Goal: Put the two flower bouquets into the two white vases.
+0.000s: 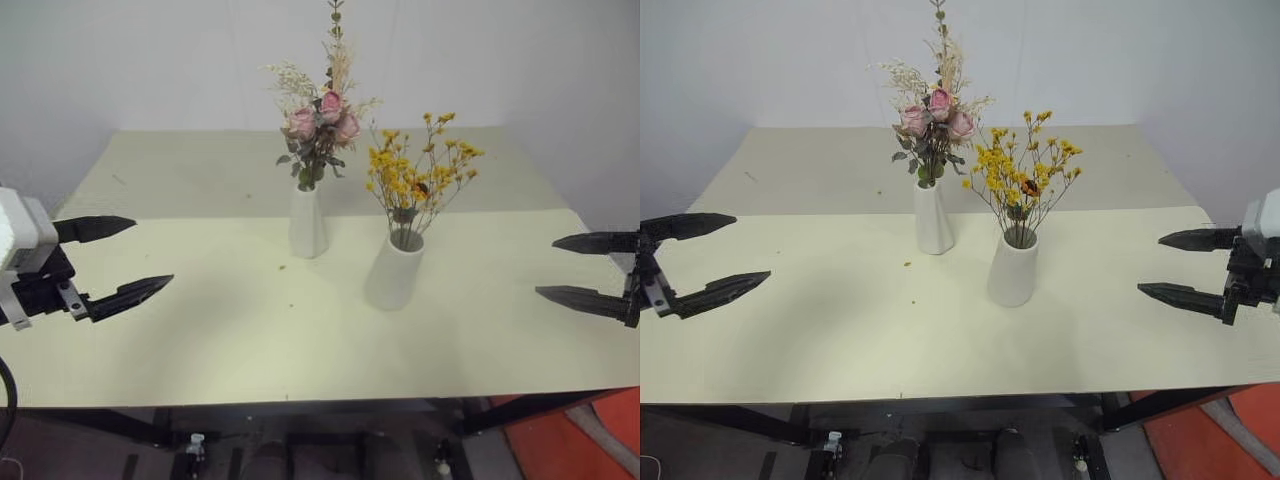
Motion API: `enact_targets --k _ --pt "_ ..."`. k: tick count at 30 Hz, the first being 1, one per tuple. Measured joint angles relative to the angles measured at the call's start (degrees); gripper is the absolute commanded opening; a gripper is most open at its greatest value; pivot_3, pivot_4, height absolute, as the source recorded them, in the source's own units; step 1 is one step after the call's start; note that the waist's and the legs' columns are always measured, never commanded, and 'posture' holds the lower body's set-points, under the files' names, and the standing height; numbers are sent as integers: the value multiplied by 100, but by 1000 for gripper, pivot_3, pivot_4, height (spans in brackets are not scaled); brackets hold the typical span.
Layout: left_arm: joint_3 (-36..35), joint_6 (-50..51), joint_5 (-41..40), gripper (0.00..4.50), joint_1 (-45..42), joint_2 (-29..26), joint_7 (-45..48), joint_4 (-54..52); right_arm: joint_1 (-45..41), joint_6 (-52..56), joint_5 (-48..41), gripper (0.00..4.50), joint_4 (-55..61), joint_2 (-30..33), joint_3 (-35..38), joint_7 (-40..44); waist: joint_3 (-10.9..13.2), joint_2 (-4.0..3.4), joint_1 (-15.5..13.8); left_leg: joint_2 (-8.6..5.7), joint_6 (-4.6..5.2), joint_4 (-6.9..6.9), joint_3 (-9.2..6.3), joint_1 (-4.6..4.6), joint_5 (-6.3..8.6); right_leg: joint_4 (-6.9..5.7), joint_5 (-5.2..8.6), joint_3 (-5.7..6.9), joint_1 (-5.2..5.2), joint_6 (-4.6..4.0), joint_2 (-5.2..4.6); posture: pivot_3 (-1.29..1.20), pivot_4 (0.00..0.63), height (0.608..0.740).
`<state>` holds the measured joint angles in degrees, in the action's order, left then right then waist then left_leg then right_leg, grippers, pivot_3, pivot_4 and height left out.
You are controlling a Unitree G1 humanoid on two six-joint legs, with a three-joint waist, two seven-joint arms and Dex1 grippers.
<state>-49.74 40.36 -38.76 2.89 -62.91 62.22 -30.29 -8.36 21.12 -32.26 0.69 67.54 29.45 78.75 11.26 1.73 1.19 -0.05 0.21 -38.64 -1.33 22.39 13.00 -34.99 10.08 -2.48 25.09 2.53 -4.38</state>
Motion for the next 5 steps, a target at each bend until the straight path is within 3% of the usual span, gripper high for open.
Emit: enact_targets --k 5 --pt "-757 339 -208 4500 288 -77 355 -55 109 59 9 4489 146 123 76 12 0 0 11 6 -2 1 4 -3 1 -1 2 1 4 -4 1 0 150 740"
